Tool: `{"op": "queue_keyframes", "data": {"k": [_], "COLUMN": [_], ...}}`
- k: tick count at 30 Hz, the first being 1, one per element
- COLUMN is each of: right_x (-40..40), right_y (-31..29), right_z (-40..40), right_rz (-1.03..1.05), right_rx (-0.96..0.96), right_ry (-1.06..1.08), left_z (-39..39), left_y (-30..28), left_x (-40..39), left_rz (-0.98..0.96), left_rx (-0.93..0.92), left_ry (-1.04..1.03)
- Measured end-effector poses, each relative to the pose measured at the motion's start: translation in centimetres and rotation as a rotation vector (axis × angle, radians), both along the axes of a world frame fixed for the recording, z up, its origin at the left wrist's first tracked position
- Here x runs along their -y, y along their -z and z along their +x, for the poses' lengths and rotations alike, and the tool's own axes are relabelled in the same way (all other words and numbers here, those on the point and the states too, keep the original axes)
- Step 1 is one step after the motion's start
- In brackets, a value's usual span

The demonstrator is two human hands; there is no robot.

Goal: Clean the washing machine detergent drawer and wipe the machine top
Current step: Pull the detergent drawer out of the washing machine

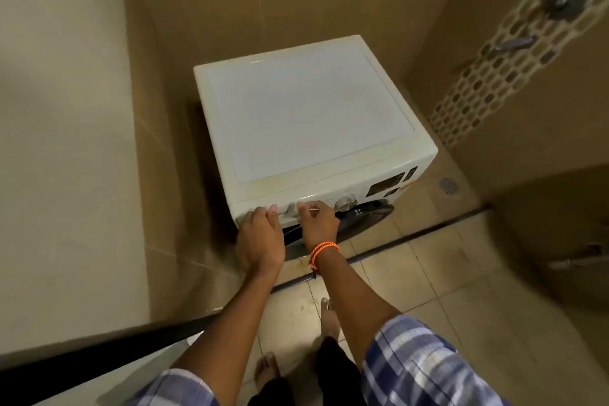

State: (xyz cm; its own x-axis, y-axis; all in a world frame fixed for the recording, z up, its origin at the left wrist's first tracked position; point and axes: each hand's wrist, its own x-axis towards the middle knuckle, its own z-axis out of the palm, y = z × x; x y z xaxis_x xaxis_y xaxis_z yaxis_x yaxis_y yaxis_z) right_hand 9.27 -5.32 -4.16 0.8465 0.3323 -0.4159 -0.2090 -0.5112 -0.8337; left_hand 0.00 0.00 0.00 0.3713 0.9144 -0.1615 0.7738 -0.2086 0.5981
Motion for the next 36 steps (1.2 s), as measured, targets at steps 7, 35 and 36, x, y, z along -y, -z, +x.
{"op": "queue_keyframes", "data": {"k": [7, 35, 36], "right_x": [-2.3, 3.5, 3.8], "right_y": [2.5, 6.2, 6.1], "right_z": [-0.2, -2.9, -2.6], "right_rz": [0.14, 0.279, 0.153], "right_rx": [-0.258, -0.617, -0.519], "right_ry": [0.281, 0.543, 0.501], "left_z": [0.4, -4.7, -5.2], "left_y": [4.2, 8.4, 8.5], "left_x": [-3.4, 3.5, 3.2], "left_rz": [-0.909, -0.81, -0.683], "left_rx": [0.637, 0.693, 0.62], "left_ry": [-0.796, -0.718, -0.754]}}
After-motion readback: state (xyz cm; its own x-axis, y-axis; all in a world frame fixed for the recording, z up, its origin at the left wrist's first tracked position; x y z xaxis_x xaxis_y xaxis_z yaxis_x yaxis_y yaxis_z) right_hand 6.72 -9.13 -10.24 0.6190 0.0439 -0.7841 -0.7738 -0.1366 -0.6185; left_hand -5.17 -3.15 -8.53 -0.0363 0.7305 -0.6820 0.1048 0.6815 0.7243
